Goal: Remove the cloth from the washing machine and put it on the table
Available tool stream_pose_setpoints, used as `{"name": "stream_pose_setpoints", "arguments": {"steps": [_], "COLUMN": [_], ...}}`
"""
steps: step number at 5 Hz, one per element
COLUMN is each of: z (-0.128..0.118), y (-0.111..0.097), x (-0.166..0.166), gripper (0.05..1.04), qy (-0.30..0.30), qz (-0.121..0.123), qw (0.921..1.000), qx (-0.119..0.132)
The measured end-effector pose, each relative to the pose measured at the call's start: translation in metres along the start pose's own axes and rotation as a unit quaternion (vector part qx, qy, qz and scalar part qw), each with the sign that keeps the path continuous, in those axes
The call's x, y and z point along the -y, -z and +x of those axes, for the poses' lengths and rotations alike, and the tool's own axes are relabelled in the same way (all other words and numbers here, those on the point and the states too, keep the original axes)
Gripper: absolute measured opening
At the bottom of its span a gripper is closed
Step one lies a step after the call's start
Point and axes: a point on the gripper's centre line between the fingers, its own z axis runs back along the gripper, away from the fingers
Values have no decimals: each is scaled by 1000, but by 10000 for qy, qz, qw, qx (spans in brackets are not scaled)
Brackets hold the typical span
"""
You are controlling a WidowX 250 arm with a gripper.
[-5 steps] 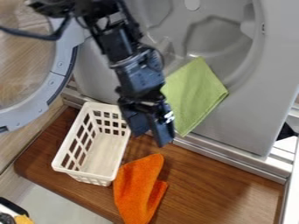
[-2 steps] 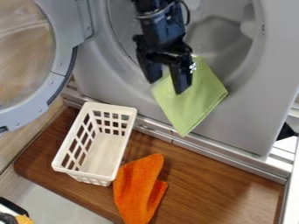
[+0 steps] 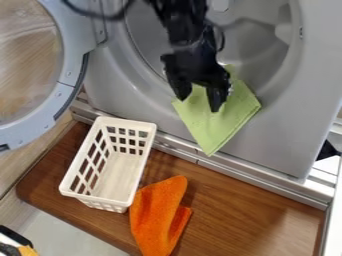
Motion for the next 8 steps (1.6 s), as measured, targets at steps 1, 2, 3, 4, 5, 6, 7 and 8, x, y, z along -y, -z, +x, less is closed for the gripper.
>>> {"name": "stream_pose_setpoints", "arguments": {"steps": [1,2,3,4,5,6,7,8], "z": [-3,-5,-6,-10,-14,-8,-7,-19], "y": [16,23,24,27,25,12,-9,-28], "x": [-1,-3,-3,-3,-2,6,16,39], "gripper": [1001,1000,955,670,369,154,59,50], "qy": [-515,-724,-821,-809,-738,-504,-308,-1], "qz": [13,36,39,25,26,-48,-187,-508], "qw": [9975,9962,9957,9963,9972,9987,9993,9987], "qx": [486,474,430,281,103,96,38,-71]}}
